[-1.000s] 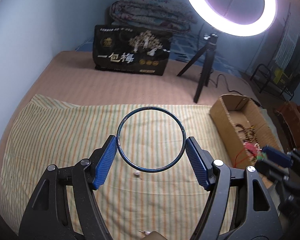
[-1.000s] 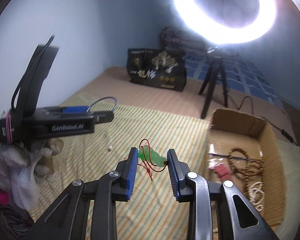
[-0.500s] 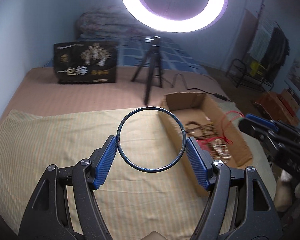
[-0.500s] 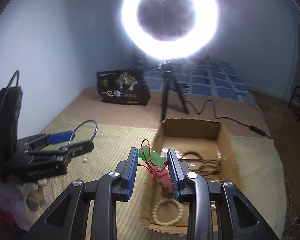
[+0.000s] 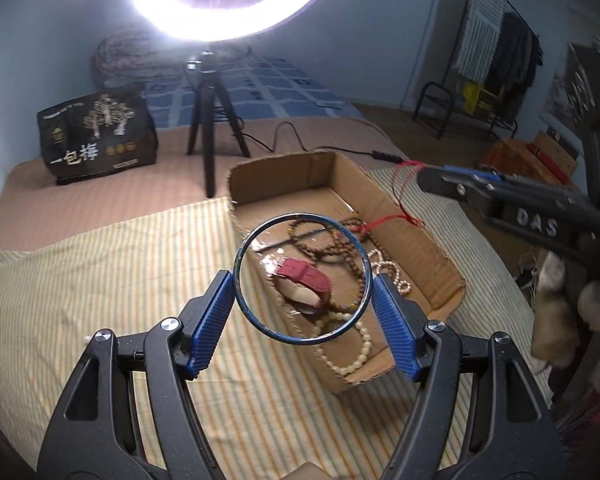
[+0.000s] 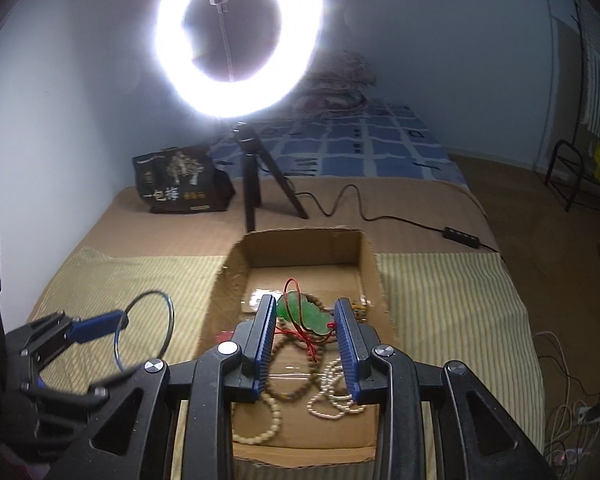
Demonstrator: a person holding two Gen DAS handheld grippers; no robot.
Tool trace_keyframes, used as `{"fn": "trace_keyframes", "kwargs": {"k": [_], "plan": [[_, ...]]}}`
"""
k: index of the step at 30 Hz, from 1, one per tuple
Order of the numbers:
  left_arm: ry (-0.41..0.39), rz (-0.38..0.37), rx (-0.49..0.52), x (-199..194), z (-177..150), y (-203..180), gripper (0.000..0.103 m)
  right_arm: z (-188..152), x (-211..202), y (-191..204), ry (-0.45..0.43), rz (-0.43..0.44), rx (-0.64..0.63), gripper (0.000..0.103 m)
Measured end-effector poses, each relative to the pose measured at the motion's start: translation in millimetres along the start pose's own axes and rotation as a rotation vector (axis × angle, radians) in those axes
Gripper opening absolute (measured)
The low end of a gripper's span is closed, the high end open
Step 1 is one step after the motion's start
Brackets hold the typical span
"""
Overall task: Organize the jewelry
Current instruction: 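Lift and carry the bangle and jade pendant over the cardboard box with both tools, then open the left tool to drop the bangle while the right tool releases the pendant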
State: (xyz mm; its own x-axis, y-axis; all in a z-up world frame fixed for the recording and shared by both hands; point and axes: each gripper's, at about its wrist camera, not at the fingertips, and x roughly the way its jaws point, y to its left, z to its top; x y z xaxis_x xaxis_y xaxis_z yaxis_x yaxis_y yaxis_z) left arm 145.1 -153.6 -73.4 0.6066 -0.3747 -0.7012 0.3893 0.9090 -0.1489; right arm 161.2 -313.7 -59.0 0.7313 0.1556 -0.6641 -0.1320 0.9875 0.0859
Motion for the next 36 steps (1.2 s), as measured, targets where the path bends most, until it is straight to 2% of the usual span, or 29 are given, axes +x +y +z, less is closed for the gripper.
{"fn": "trace_keyframes", "kwargs": {"k": [7, 20, 36], "plan": [[0.034, -0.005, 0.036, 16, -8, -16, 0.072, -2, 17, -16, 0.04, -0.016, 0.022, 0.03], [0.091, -0.001, 0.051, 44, -14, -21, 0.072, -7, 57, -30, 0.126, -0.02, 0.063, 0.03], [0.104, -0.013, 0.052, 54, -12, -22, 0.072, -11, 70, -35, 0.159, -0.027, 0.078, 0.031]]}}
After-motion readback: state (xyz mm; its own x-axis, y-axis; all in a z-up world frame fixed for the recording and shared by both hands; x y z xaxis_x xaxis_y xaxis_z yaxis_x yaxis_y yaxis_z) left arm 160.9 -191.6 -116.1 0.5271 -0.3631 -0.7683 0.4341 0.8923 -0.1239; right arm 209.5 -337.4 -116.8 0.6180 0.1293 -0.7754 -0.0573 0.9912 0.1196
